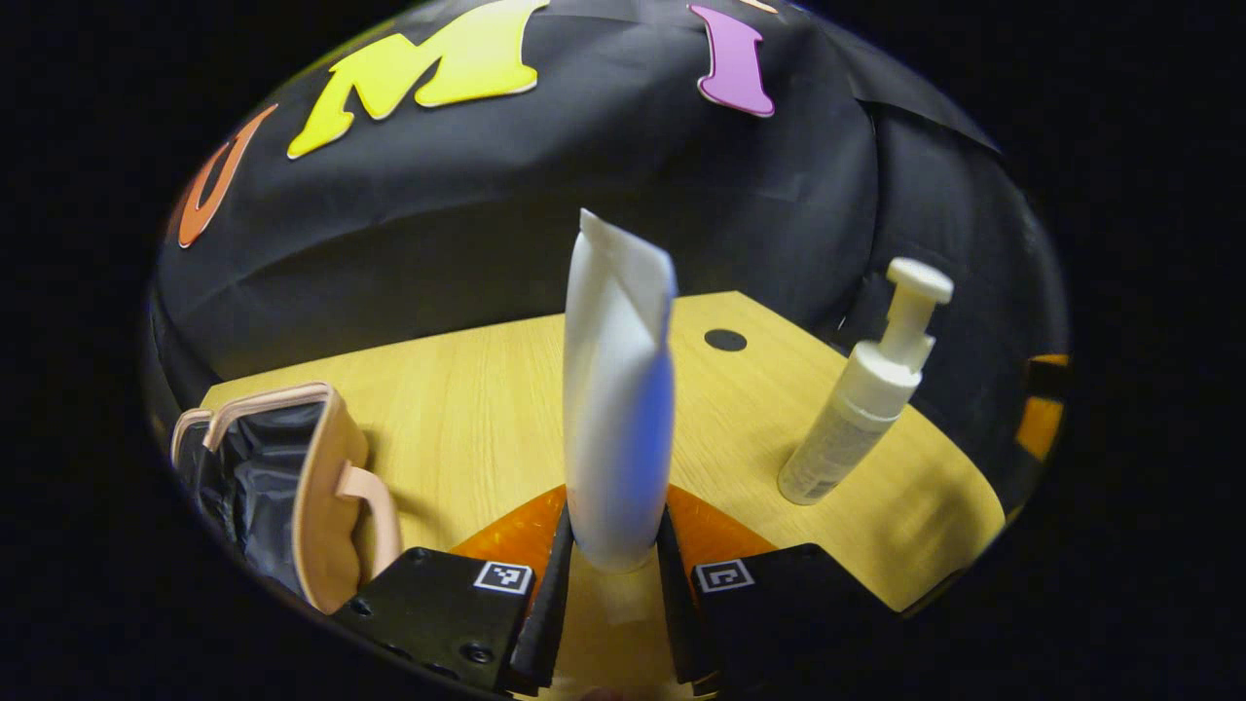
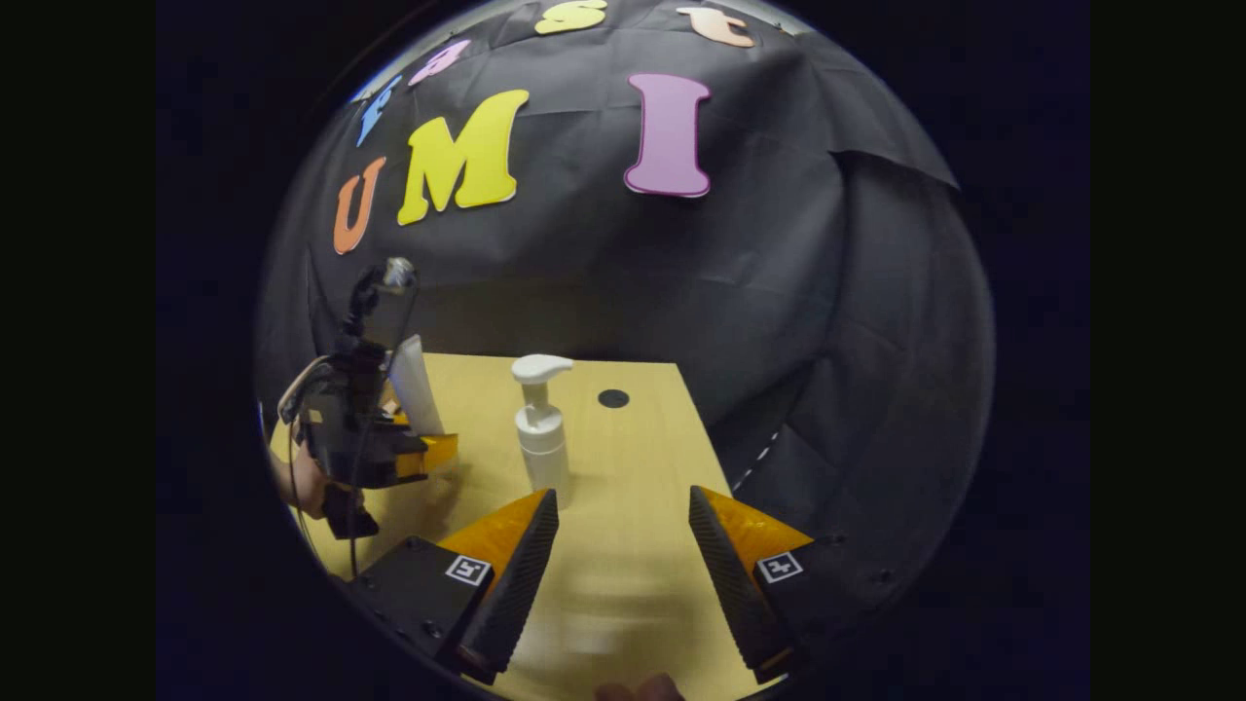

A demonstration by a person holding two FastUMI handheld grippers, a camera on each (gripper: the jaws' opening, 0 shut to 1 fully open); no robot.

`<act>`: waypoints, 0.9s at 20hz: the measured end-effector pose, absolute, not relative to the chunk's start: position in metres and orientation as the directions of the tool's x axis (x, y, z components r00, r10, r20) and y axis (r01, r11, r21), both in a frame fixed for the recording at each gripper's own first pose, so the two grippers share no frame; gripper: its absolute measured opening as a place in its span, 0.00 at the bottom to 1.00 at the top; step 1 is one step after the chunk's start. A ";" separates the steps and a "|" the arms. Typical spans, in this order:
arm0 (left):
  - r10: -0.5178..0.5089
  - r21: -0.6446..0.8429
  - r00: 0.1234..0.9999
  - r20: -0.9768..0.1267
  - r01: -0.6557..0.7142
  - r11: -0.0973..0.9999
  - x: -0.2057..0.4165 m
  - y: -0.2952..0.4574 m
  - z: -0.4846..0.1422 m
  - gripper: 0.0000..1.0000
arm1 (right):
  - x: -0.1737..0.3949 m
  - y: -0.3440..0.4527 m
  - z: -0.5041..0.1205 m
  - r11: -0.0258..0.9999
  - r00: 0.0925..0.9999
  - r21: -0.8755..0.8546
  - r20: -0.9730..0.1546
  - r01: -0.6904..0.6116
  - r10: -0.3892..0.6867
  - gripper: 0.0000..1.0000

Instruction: First open the suitcase, pack the skin care products into it, and then close the suitcase.

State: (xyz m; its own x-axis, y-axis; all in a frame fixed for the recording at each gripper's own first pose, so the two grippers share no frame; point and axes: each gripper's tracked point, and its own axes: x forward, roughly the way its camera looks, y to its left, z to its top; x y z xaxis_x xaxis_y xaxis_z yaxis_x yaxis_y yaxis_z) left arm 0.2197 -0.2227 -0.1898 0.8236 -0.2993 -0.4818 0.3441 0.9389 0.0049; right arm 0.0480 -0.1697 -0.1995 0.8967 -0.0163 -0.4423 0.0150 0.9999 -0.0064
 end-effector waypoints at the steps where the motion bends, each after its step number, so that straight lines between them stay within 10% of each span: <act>1: -0.296 -0.008 0.830 -0.473 0.331 0.943 0.210 -0.217 -0.177 0.46 | 0.058 -0.160 -0.207 1.000 0.896 0.015 -0.444 0.001 0.006 0.80; 13: -0.034 -0.064 0.849 -0.526 0.000 0.998 0.089 -0.074 -0.115 0.47 | 0.150 -0.096 -0.278 0.994 0.882 0.065 -0.459 -0.089 0.109 0.80; 18: 0.040 -0.077 0.851 -0.524 -0.094 0.993 0.074 -0.023 -0.114 0.47 | 0.165 -0.102 -0.285 0.998 0.881 0.025 -0.468 -0.062 0.066 0.58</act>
